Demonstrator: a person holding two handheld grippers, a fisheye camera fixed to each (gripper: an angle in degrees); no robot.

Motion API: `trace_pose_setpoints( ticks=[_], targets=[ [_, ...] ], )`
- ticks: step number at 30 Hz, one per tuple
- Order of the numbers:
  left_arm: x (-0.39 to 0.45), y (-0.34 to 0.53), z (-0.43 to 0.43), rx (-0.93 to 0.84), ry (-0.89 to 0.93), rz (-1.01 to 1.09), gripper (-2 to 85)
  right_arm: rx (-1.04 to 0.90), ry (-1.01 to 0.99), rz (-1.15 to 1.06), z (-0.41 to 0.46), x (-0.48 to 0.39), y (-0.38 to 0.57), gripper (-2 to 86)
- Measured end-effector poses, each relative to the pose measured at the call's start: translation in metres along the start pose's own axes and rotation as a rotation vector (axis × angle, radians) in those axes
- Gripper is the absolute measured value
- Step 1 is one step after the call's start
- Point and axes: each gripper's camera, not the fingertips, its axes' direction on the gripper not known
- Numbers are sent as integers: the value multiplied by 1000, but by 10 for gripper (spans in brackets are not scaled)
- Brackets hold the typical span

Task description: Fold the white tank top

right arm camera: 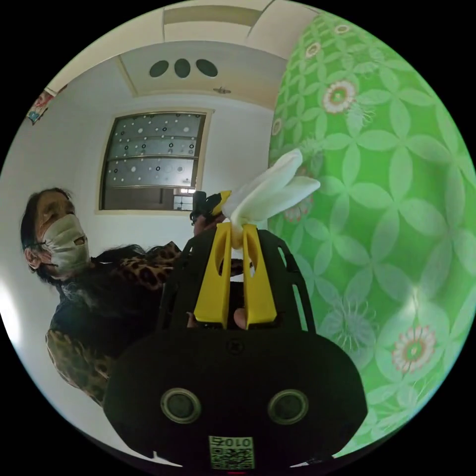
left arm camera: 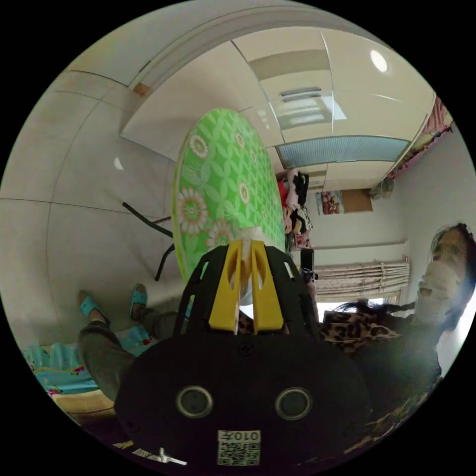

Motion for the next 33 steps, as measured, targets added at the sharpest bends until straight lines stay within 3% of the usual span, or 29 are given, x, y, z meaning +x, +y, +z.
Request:
trace_pose_setpoints(
  ticks=[9,14,23,26,33],
  targets=[
    [-80,-27,-114,47,125,66,9,4,145,-50,132,-29,-89,56],
    [-126,-22,-222,132,124,48,9,-74,93,-40,237,-21,-154,56],
    [-181,55,-365,401,-40,-170,8,-436,-68,-97,422,45,-299,56],
    [-162,100,-387,529,-62,-276,8,-569,-154,-122,469,56,-340,55],
    [-139,194,-403,757,-65,-440,8,-882,-118,-235,575,55,-404,55]
  ],
)
